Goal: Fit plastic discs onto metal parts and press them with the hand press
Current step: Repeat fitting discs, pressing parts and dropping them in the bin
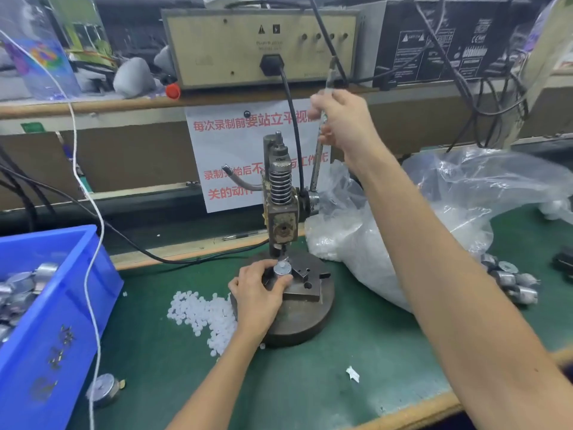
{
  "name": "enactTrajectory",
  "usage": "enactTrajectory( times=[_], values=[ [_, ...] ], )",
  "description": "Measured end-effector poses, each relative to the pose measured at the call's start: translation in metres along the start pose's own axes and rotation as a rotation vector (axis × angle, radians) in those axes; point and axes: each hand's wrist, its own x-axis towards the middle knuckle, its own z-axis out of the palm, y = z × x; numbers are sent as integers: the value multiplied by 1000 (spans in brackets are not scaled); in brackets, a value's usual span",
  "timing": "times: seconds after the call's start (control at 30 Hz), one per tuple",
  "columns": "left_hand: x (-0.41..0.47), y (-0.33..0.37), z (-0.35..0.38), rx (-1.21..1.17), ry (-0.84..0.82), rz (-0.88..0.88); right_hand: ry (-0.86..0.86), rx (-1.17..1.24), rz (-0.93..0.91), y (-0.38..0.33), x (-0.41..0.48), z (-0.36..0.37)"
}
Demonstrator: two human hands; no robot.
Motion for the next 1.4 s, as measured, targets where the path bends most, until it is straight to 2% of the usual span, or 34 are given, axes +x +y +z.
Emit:
enactTrajectory(
  times=[0.13,0.23,0.33,0.5,0.67,0.77,0.87,0.93,1.03,1.13,1.23,1.33,1.4],
  values=[
    [1,-2,1,6,2,3,219,65,-244,22,-52,6],
    [1,-3,2,5,15,-6,249,185,-373,46,-100,4],
    [2,-3,3,11,25,-11,244,212,-440,55,-116,9],
    [3,-3,1,18,4,1,336,147,-470,54,-103,15],
    [1,-2,0,89,-24,54,313,94,-284,27,-58,16],
    [1,-2,0,111,-43,54,138,79,-131,31,-47,17],
    [2,-3,1,117,-29,60,20,-27,-68,68,-85,21],
    [3,-2,1,116,-20,67,52,-105,-59,101,-121,22],
    [2,1,0,104,-7,59,97,-173,81,140,-164,18],
    [-13,7,-5,135,45,87,-29,-117,305,159,-191,9],
    [-54,22,-7,72,38,165,-222,28,422,162,-214,1],
    [-99,42,1,-68,-77,165,-264,238,507,154,-238,-13],
    [-124,52,8,-186,-157,99,-225,269,557,152,-256,-30]
  ],
)
